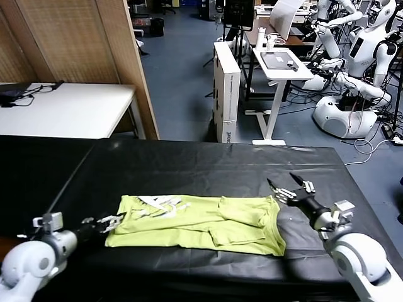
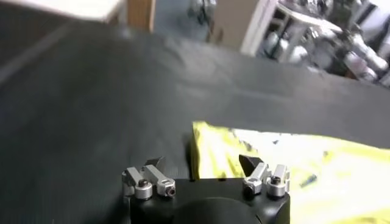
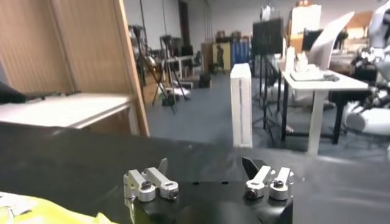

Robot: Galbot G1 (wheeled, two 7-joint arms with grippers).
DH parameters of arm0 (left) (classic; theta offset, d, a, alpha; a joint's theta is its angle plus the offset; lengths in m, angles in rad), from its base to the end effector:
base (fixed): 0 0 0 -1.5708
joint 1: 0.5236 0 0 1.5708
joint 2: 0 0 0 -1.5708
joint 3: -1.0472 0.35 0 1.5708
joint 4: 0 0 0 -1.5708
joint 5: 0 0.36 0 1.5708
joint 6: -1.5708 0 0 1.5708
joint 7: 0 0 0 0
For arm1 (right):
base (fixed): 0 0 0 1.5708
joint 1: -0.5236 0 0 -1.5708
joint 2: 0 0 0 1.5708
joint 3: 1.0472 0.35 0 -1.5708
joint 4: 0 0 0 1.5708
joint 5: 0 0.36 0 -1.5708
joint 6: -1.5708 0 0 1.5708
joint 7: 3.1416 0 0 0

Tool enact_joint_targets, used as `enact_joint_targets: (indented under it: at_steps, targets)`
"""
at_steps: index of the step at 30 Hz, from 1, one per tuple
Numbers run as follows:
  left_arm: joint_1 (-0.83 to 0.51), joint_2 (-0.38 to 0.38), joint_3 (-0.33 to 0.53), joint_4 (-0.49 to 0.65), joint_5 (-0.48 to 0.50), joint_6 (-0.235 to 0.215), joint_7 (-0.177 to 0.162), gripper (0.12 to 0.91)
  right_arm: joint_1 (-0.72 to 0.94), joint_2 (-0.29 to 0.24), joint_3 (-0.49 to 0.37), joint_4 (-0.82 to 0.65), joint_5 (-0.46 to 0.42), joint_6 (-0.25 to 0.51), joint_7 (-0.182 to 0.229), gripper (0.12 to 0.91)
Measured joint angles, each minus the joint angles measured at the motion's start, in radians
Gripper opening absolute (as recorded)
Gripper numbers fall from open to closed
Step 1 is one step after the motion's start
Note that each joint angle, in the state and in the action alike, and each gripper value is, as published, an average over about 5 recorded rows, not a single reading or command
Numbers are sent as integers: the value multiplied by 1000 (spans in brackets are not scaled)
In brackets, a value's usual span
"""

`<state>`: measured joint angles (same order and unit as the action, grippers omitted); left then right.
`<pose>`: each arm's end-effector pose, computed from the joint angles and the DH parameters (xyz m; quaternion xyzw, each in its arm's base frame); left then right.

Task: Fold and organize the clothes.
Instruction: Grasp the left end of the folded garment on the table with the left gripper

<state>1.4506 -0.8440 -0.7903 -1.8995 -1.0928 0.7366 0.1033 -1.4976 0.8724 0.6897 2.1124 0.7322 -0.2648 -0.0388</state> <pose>0.2571 0.2225 -0.2348 -0.1203 -0.9174 0.1644 0.3420 0.2333 -0.1448 -0.2163 0.1337 -0.9861 -0.0066 0.0985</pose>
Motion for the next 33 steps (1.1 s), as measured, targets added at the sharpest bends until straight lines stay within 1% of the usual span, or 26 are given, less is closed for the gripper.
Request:
enact_joint_targets:
  at_steps: [5,11,27,33]
  targets:
    - [0,-8,-1,15,-13,0,18,907,-22,7,14,15,-3,-2,0,907]
    - [8,-30,13,22,-5,0,52,907,-29,8,21,20,-4,-8,2,907]
    - [21,-64,28,17,30,-4,85,907,-36,7,28,24,-4,-14,4,907]
    - [18,-82,40,11,34,-3,88,907,-41,11,29,26,-4,-15,3,907]
